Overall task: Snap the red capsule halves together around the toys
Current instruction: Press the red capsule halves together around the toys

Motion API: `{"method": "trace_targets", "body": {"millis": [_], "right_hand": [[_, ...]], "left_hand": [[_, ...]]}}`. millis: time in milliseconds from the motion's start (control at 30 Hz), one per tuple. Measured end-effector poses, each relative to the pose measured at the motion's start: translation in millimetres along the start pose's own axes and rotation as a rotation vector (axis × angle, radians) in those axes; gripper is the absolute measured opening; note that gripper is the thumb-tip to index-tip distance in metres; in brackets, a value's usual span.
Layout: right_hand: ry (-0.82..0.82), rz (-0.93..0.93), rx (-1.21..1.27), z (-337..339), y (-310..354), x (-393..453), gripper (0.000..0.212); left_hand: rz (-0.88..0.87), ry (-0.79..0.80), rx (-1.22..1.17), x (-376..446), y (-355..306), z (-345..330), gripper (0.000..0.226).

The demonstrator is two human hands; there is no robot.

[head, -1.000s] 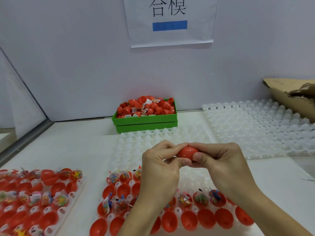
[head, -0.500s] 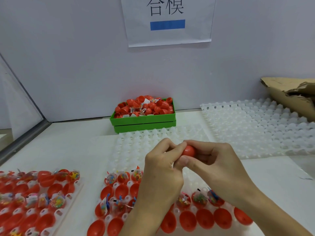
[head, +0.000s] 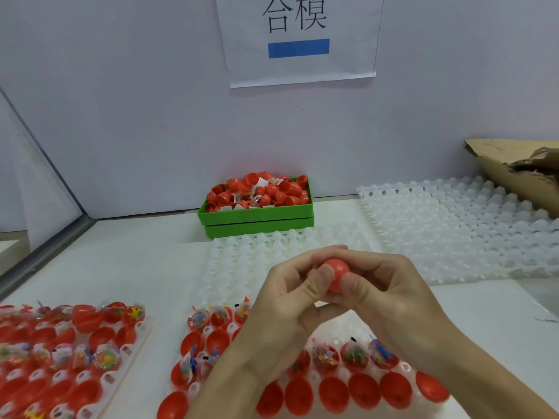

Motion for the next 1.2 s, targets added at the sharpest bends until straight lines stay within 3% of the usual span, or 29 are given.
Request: {"method": "trace_targets", "body": {"millis": [133,500,767,900,1067,1200], "right_hand": [[-0.022,0.049,-0.087,1,8,1,0.022],[-0.044,0.075,-0.151,3,6,-1,0.027],[-0.076,-0.038,-0.078,8,-8,1,0.022],[-0.032,-0.054,-0.033,5,-9,0,0.032],[-0.098,-0.006,-0.109,8,-3,1,0.042],[-0.206,0.019,-0.216,21,4,0,0.042]], "left_hand": [[-0.057,-0.089,-0.047,1,-1,-3,0.049],[-0.098,-0.182,-0.039,1,6,2,0.042],[0.012,-0.19,-0.162,4,15,3,0.033],[0.05,-0.236,-0.252,3,20,9,0.039],[0.046,-0.312,-0.089,4,19,17,0.048],[-0.065,-0.364,0.177,3,0,30,0.034]]}}
Point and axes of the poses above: each hand's wrist, its own x-axis towards the middle knuckle, its own z-axis out of the back of the hand, y = z × x, the point moved 10 cm from there along x, towards the middle knuckle
